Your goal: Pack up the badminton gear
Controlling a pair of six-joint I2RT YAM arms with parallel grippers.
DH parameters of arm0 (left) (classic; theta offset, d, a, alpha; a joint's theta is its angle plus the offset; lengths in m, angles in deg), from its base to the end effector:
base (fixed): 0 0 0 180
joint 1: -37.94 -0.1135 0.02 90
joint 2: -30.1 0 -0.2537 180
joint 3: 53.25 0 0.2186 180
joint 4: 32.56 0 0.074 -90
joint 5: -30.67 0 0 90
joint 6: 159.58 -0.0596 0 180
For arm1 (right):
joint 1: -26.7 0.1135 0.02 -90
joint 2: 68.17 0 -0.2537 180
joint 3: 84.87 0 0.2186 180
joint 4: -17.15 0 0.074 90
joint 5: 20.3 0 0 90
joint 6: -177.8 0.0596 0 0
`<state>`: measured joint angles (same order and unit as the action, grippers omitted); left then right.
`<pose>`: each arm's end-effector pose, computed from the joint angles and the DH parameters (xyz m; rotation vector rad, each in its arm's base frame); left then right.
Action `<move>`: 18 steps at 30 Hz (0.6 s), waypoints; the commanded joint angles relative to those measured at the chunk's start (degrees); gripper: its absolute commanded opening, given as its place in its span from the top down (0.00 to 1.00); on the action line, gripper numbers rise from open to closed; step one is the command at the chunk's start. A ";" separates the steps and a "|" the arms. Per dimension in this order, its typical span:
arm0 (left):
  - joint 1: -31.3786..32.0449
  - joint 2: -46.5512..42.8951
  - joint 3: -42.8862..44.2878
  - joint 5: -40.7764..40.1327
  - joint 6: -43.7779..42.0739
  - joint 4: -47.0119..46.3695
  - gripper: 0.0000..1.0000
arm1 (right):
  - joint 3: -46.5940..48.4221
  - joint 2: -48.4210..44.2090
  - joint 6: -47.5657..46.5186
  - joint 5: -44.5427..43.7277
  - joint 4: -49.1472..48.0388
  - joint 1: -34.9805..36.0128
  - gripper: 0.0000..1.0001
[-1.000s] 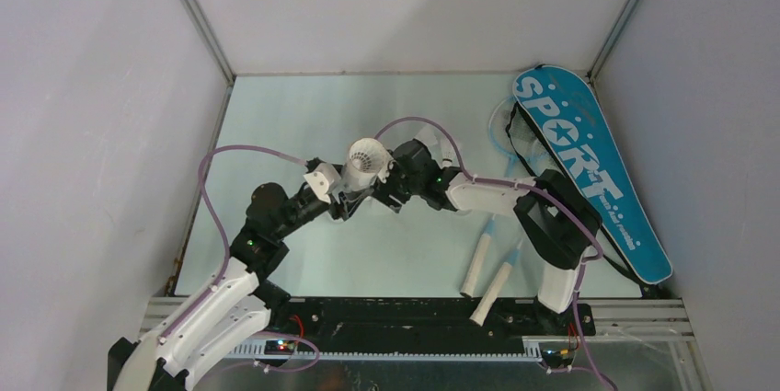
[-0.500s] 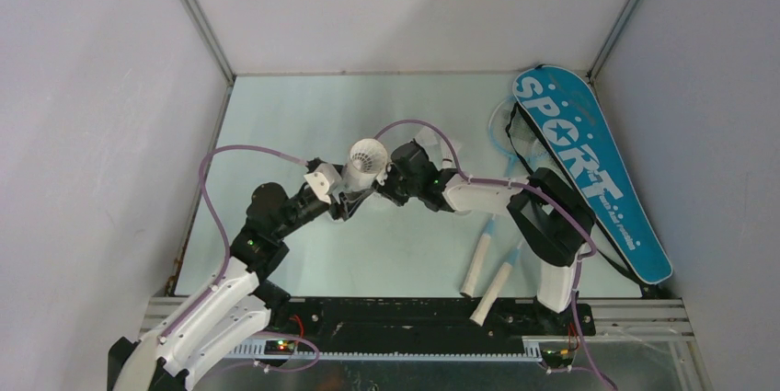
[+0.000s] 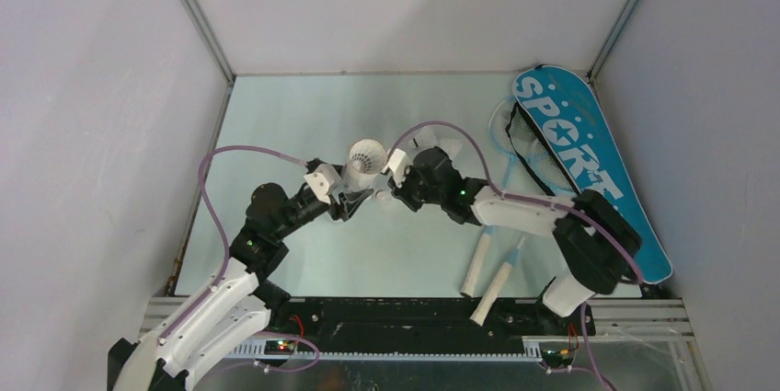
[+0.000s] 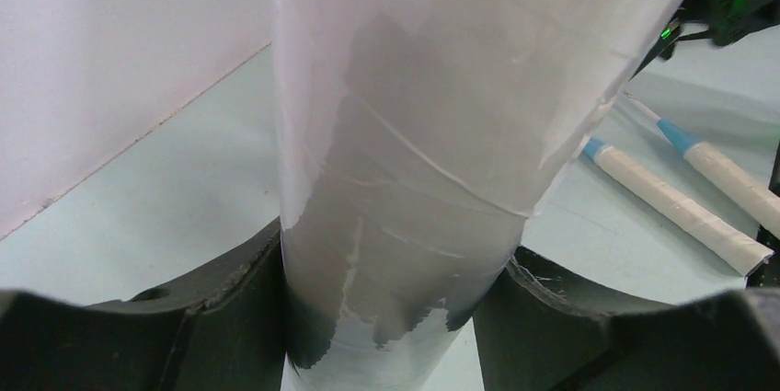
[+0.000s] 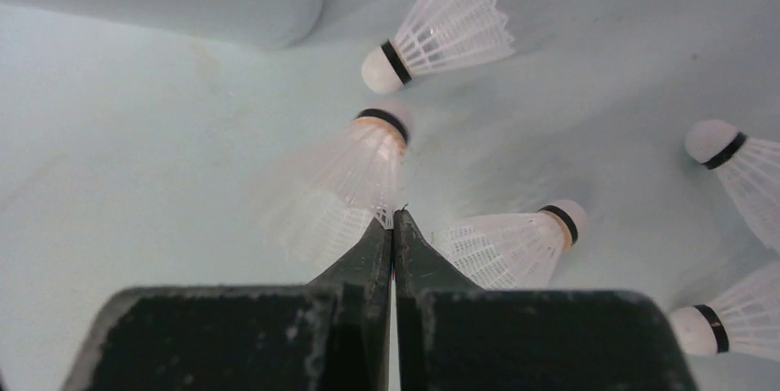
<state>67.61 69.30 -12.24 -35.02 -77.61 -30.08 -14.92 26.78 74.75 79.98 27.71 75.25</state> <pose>0.1357 -0.1056 0.2792 0.8296 1.3879 -0.6280 0.2223 0.2678 0.1967 -1.2308 1.8632 0.5409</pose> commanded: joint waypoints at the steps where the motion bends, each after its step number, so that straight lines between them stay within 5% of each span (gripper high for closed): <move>1: 0.12 0.66 -1.71 0.32 2.77 7.74 0.37 | -3.81 -8.79 6.83 1.97 -6.56 -0.79 1.00; 7: 0.12 0.57 -1.81 0.09 2.75 7.68 0.37 | -4.62 -18.91 13.26 2.27 1.17 -5.72 1.00; 13: 0.12 1.25 -1.38 0.80 2.40 8.16 0.37 | -3.68 -32.95 20.24 20.25 14.28 -21.62 1.00; 18: 0.19 1.40 -0.99 1.71 2.03 7.38 0.39 | 1.44 -43.54 23.86 28.23 18.66 -27.03 1.00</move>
<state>67.61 69.32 -12.24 -34.87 -77.74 -30.02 -19.23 -10.59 93.94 97.40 41.37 49.88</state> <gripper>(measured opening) 0.627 0.007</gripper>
